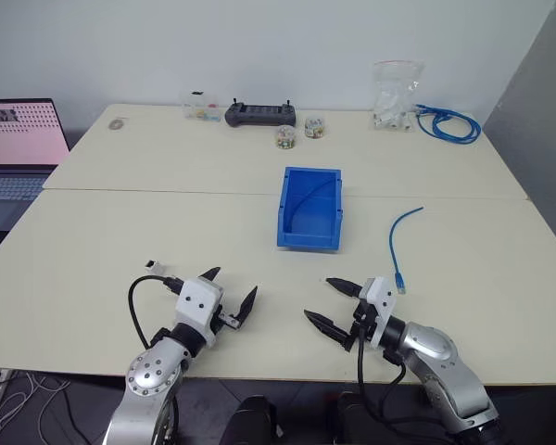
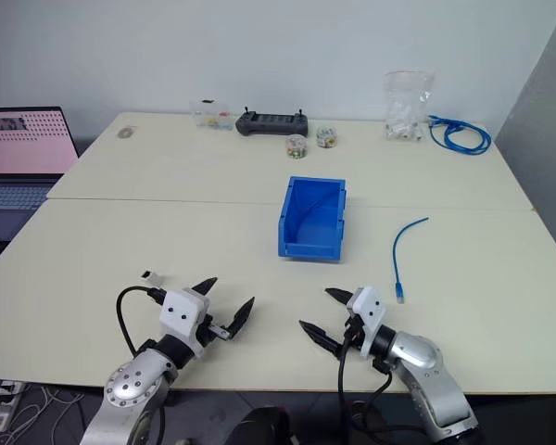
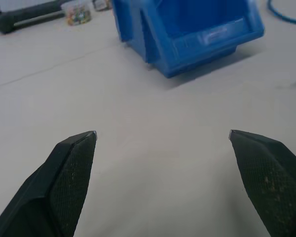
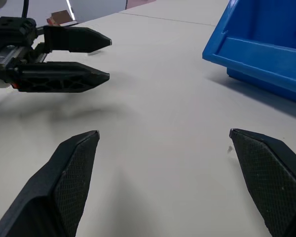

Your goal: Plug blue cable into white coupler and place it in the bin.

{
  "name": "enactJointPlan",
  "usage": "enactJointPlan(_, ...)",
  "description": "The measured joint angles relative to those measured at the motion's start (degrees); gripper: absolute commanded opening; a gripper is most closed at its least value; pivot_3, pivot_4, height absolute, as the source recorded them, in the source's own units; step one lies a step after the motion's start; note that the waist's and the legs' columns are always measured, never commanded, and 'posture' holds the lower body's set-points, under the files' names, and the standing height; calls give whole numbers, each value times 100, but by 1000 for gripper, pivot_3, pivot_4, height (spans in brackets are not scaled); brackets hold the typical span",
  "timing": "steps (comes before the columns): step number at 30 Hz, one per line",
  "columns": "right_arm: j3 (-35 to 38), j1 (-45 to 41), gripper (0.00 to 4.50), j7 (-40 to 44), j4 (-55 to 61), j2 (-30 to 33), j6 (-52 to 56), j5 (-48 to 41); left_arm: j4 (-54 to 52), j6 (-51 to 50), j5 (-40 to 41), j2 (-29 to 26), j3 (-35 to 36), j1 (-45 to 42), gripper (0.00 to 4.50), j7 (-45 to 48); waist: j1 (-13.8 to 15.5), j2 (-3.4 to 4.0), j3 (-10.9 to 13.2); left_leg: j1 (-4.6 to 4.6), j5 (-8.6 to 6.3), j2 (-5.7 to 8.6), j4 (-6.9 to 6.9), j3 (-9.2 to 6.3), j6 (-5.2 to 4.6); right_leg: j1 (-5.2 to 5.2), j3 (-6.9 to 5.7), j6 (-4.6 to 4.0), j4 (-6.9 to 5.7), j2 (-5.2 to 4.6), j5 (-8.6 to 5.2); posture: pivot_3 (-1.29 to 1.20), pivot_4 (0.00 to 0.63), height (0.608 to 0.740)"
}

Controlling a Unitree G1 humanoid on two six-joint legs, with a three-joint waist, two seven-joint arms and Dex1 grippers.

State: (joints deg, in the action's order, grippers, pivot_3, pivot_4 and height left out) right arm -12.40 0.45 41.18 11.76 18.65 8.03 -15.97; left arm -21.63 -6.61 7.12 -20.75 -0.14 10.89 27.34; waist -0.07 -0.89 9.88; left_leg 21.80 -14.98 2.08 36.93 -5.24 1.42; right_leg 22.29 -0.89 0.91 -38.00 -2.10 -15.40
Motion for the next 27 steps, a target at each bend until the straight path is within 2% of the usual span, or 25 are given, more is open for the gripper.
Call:
enactJointPlan(3,186,-113,4488,14,307,182,280,-210,-149,10,92,8,-106,-209,4500,102,1,-1,-1,0,0,0,0,1,0,-1,0,0,0,0,0,0,150,740)
enactJointPlan(5,318,-115,4488,108,565,518,571,-388,-250,-116,198,15,-176,-274,4500,156,1,0,0,2,0,2,0,1,0,-1,2,0,1,-2,0,0,150,740)
enactJointPlan(11,1064,-183,4488,995,1041,2257,1247,-802,-468,-683,700,-424,-465,-223,4500,841,-5,2,4,-2,-1,0,2,16,-4,-2,5,0,-1,0,0,0,150,740)
enactJointPlan(12,1154,-382,4488,1362,926,2736,1210,-770,-486,-865,855,-613,-518,-246,4500,1087,-20,5,6,-6,-1,-3,1,24,-4,-2,9,1,-3,2,0,0,150,740)
enactJointPlan(14,1151,-740,4488,1811,638,3234,935,-587,-486,-1009,949,-801,-607,-318,4500,1327,-33,10,10,-11,-1,-6,2,33,-5,-3,11,3,-3,5,2,0,150,740)
enactJointPlan(15,1040,-1148,4488,2253,209,3666,497,-273,-478,-1071,983,-907,-685,-420,4500,1489,-40,16,19,-13,-1,-6,2,41,-6,-3,12,7,-2,6,4,0,150,740)
enactJointPlan(17,855,-1758,4488,2834,-490,4090,-285,227,-472,-1087,1034,-972,-729,-545,4500,1664,-38,9,24,-16,0,-12,-1,47,-8,-6,11,5,3,7,3,0,150,740)
enactJointPlan(19,524,-2311,4488,3294,-1170,4153,-1072,660,-450,-1079,1042,-979,-786,-640,4500,1728,-40,-1,30,-15,-1,-22,-1,48,-7,-5,14,2,5,13,2,0,150,740)
enactJointPlan(21,111,-2754,4488,3661,-1795,4055,-1772,1050,-393,-1059,1029,-976,-860,-722,4500,1738,-43,-7,35,-12,0,-27,-1,59,-6,-2,21,0,5,15,3,0,150,740)
enactJointPlan(22,-265,-3235,4488,3915,-2352,3870,-2318,1395,-309,-1039,987,-980,-865,-744,4500,1735,-72,-5,41,-16,0,-30,0,71,-6,-1,27,-3,4,15,5,0,150,740)
enactJointPlan(27,-1109,-4505,4488,4222,-3924,3307,-3744,2411,-196,-978,839,-985,-943,-899,4500,1724,-93,-7,57,-15,1,-30,5,69,-5,-1,27,-29,1,14,23,0,150,740)
